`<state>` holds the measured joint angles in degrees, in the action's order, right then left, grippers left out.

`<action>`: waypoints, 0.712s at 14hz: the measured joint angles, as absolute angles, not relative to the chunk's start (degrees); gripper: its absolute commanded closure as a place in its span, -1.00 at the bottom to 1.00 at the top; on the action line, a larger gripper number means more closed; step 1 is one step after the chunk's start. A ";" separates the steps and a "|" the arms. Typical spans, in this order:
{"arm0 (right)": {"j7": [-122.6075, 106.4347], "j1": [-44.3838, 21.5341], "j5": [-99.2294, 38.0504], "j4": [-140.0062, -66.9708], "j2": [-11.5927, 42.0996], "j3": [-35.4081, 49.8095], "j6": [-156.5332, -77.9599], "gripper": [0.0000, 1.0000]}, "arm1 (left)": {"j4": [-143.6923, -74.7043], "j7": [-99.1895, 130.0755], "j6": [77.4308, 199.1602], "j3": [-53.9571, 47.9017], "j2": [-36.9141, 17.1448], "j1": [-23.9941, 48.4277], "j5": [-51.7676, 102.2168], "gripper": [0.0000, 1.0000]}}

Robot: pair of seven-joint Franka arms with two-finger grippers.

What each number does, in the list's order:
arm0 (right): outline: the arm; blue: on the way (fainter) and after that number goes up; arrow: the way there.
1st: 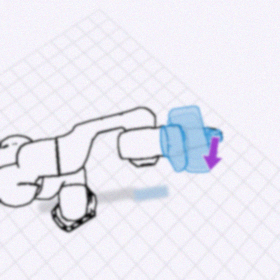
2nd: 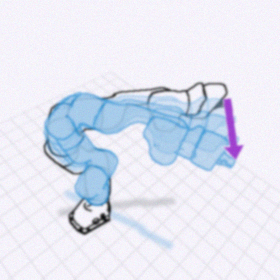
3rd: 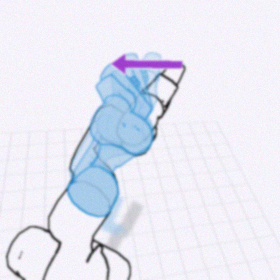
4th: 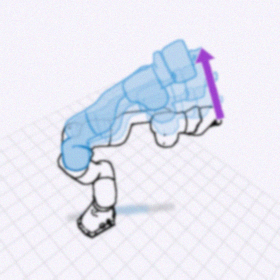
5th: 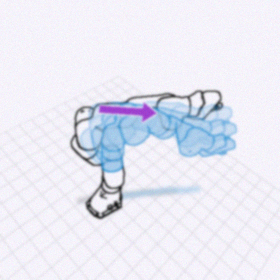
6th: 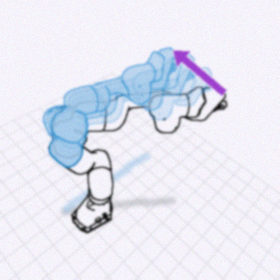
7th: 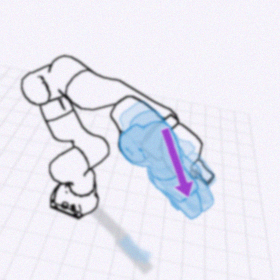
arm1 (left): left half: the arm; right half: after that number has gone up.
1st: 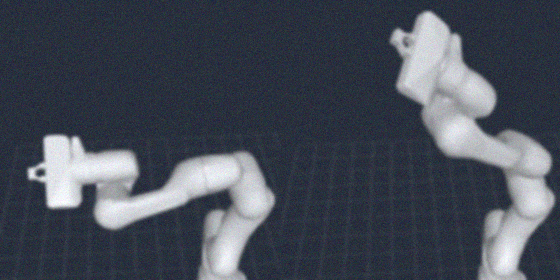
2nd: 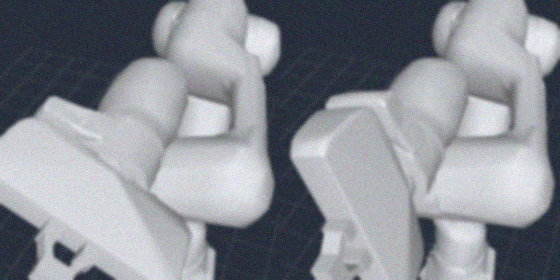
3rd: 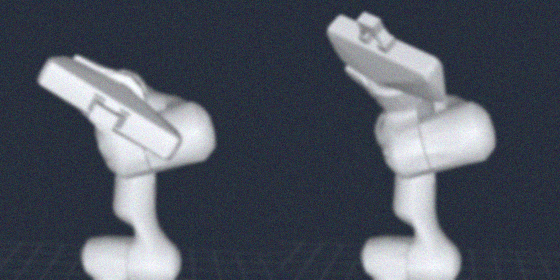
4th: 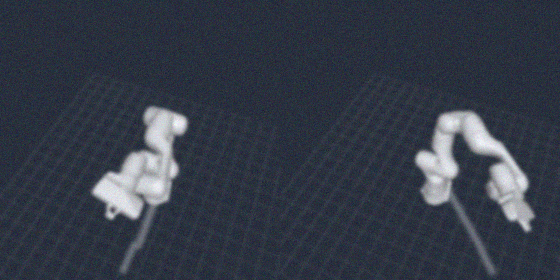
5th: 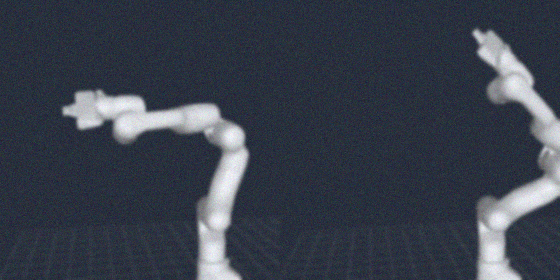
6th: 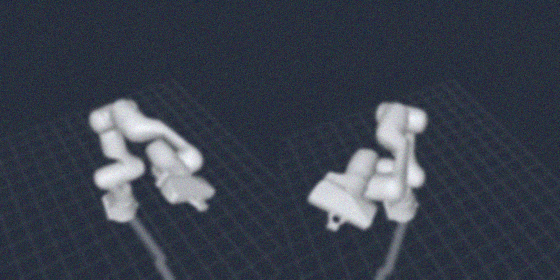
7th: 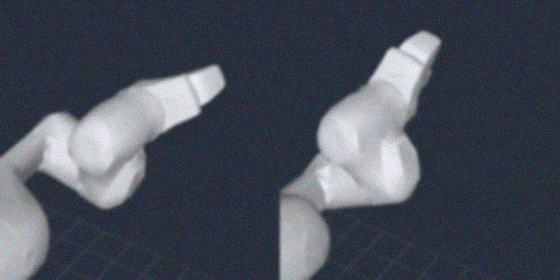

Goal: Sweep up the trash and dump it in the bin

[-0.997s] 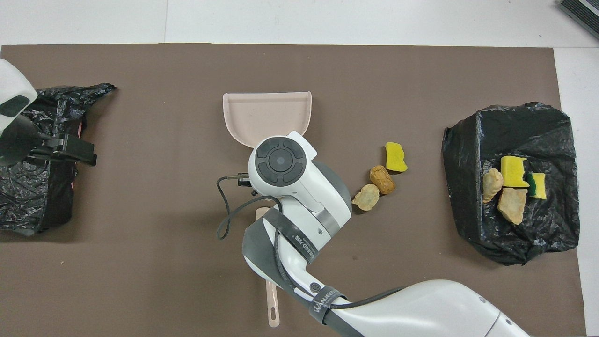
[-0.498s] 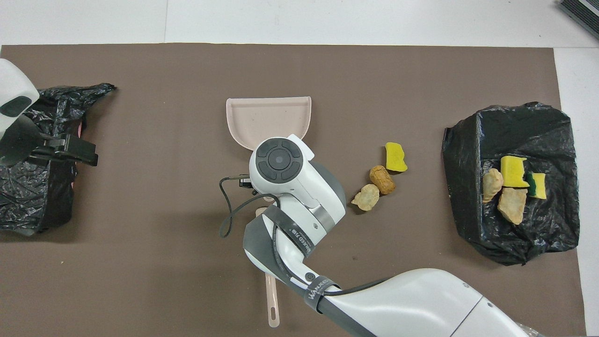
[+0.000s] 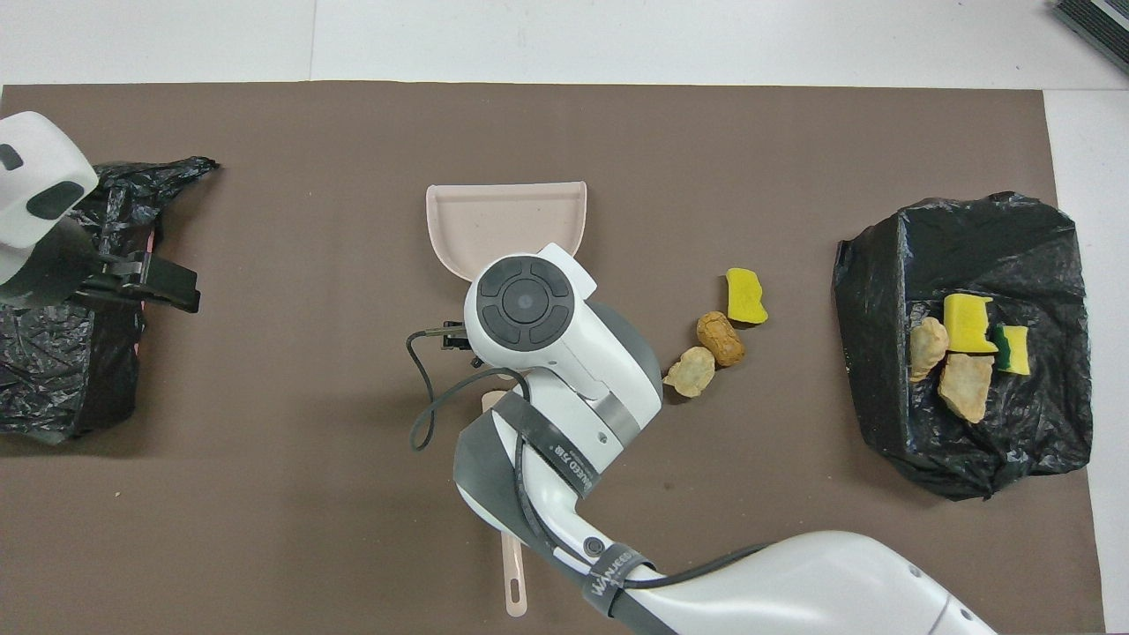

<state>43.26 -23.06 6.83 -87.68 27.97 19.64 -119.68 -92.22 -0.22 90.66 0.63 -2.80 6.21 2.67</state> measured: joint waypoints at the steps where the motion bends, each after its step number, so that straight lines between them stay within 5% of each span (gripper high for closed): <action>1: 43.26 -23.10 5.71 -88.03 25.83 20.08 -117.28 -1.00 | -92.23 -0.22 91.12 0.45 -3.42 6.76 2.67 -1.00; 5: 40.27 -24.94 -2.54 -97.86 12.91 22.08 -109.17 -1.00 | -92.23 2.84 94.67 0.11 -8.07 11.88 2.68 -1.00; 10: 33.91 -26.99 -10.43 -118.46 1.79 22.14 -116.26 -1.00 | -90.06 9.55 101.01 -0.15 -15.85 18.90 2.74 -1.00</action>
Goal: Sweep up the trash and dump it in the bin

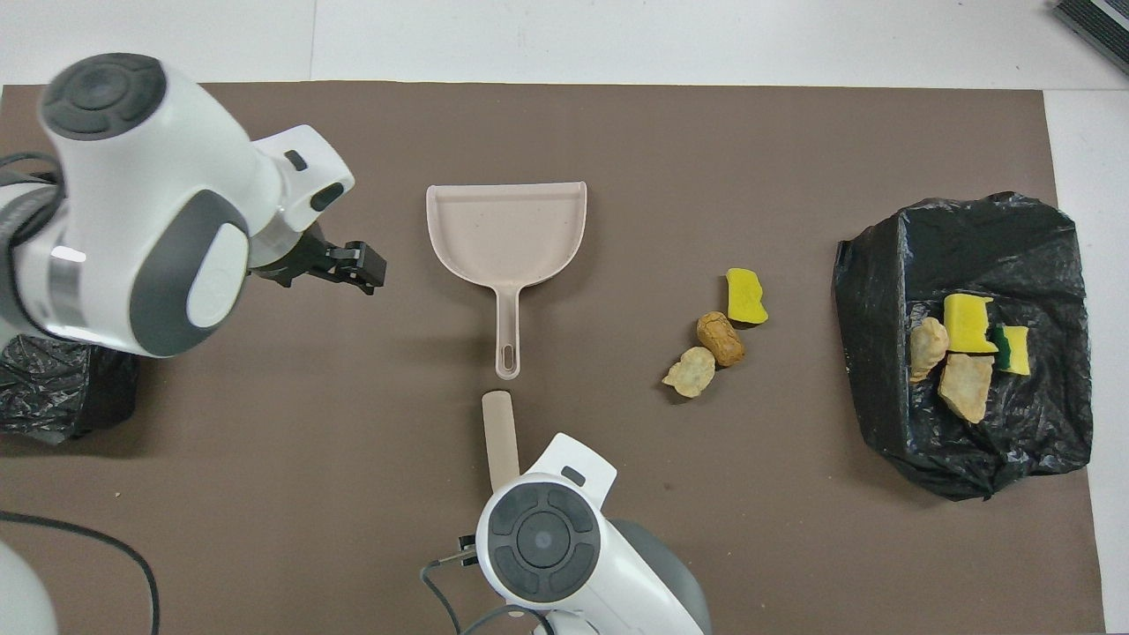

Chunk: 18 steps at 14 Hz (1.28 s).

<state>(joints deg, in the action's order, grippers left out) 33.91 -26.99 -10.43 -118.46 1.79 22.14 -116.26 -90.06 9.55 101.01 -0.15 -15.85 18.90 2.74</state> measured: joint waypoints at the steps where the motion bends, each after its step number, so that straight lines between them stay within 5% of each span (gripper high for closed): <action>1: 33.78 -27.62 -10.75 -120.26 1.72 22.13 -118.64 -1.00 | -89.10 11.99 102.51 -0.19 -17.84 20.65 2.74 -1.00; 7: 34.64 -32.13 -11.01 -125.18 5.77 22.05 -128.23 -0.97 | -87.28 22.12 108.20 -0.28 -23.17 28.21 2.74 -1.00; 9: 34.64 -32.31 -11.01 -126.01 5.93 22.03 -129.60 -0.37 | -88.02 25.45 110.42 -0.31 -23.96 30.69 2.73 -1.00; 12: 34.63 -33.06 -11.00 -126.39 6.03 21.98 -129.94 0.87 | -90.40 28.37 113.20 -0.29 -25.60 33.85 2.69 -1.00; 13: 34.63 -33.27 -10.99 -126.40 6.03 21.98 -129.94 1.00 | -90.92 28.65 114.14 -0.25 -26.33 34.16 2.69 -0.75; 15: 34.64 -33.49 -10.97 -126.40 6.03 21.98 -129.94 1.00 | -91.30 29.56 114.23 -0.12 -27.01 34.17 2.69 0.12; 16: 34.57 -33.51 -10.95 -126.40 6.05 21.95 -129.93 1.00 | -91.39 30.41 114.14 -0.11 -27.04 34.19 2.69 0.92; 18: 34.59 -33.56 -10.64 -126.30 6.05 21.90 -129.58 1.00 | -91.49 31.62 114.07 -0.18 -27.04 34.33 2.69 1.00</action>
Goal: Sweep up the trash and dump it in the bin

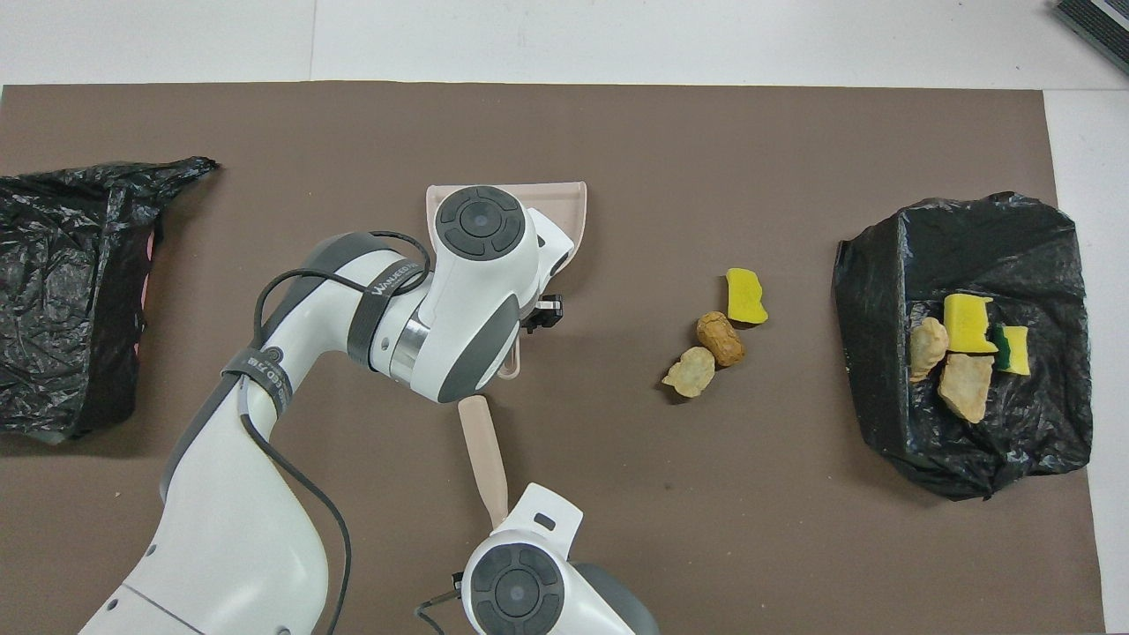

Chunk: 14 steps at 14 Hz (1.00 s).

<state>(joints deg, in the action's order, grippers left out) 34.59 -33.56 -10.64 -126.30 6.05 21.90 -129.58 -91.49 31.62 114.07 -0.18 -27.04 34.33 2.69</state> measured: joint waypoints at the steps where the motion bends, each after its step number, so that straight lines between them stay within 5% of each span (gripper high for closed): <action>1: 34.65 -33.56 -10.42 -126.08 6.05 21.87 -129.00 1.00 | -91.59 31.69 114.07 -0.18 -27.04 34.36 2.69 1.00; 6: 34.80 -30.97 -9.95 -123.71 3.53 20.95 -121.19 1.00 | -91.68 31.05 113.69 0.72 -26.18 34.16 2.27 1.00; 14: 28.87 -12.23 -7.61 -123.50 -8.31 20.50 -105.85 1.00 | -91.42 1.65 106.01 1.86 -19.90 28.29 -2.20 1.00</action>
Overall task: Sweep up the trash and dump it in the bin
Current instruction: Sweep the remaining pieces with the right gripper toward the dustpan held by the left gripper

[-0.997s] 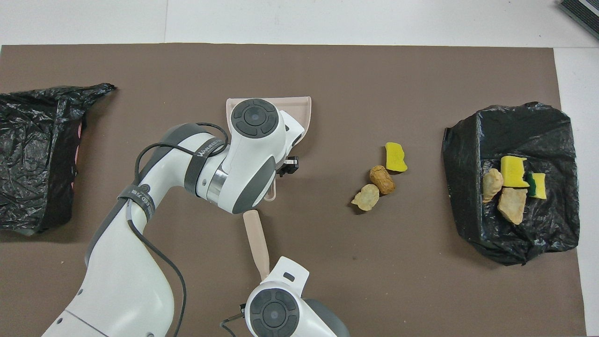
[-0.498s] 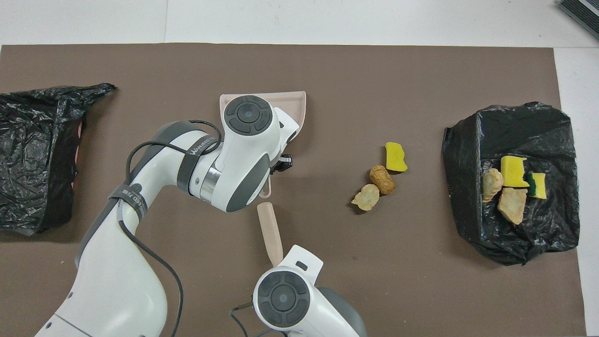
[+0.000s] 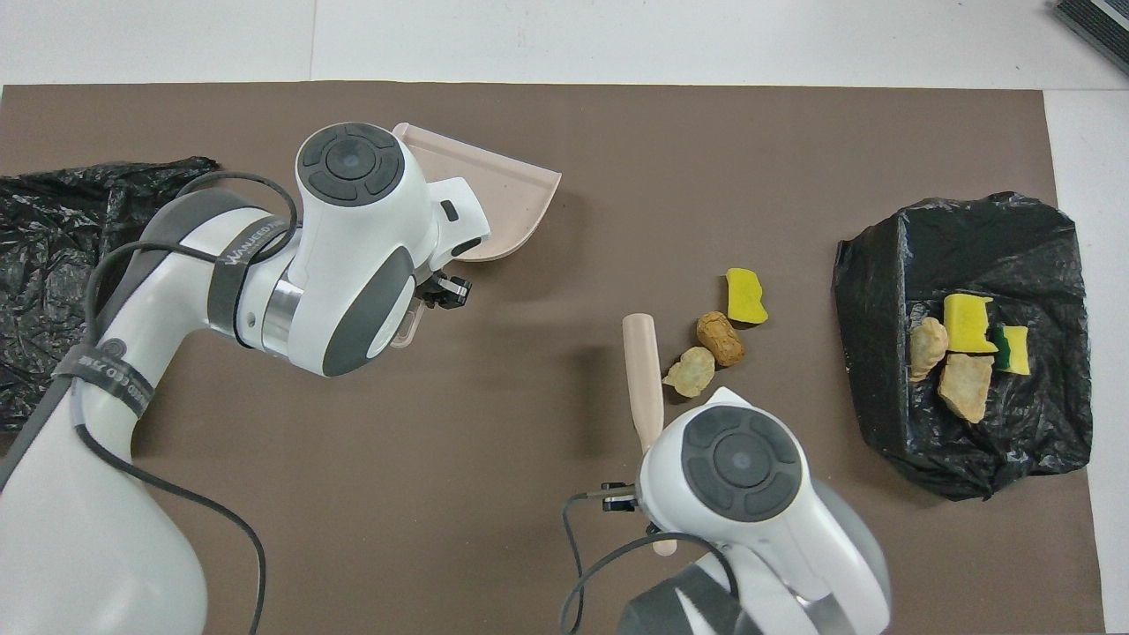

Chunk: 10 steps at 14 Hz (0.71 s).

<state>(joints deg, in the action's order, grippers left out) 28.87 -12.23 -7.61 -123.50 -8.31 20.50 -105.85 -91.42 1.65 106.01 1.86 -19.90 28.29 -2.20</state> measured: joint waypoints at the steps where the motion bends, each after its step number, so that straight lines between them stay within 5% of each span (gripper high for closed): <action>1: 26.78 -9.05 -5.55 -123.66 -8.38 20.48 -105.84 1.00 | -91.42 -3.08 104.12 1.86 -19.07 28.03 -2.62 1.00; 6: 6.28 7.80 3.98 -125.20 -6.30 20.29 -108.68 1.00 | -91.83 -24.10 96.70 1.81 -17.62 27.66 -5.96 1.00; 10: 4.32 9.94 6.54 -125.49 0.02 20.58 -114.26 1.00 | -98.60 -36.82 95.81 1.21 -14.18 28.98 -10.71 1.00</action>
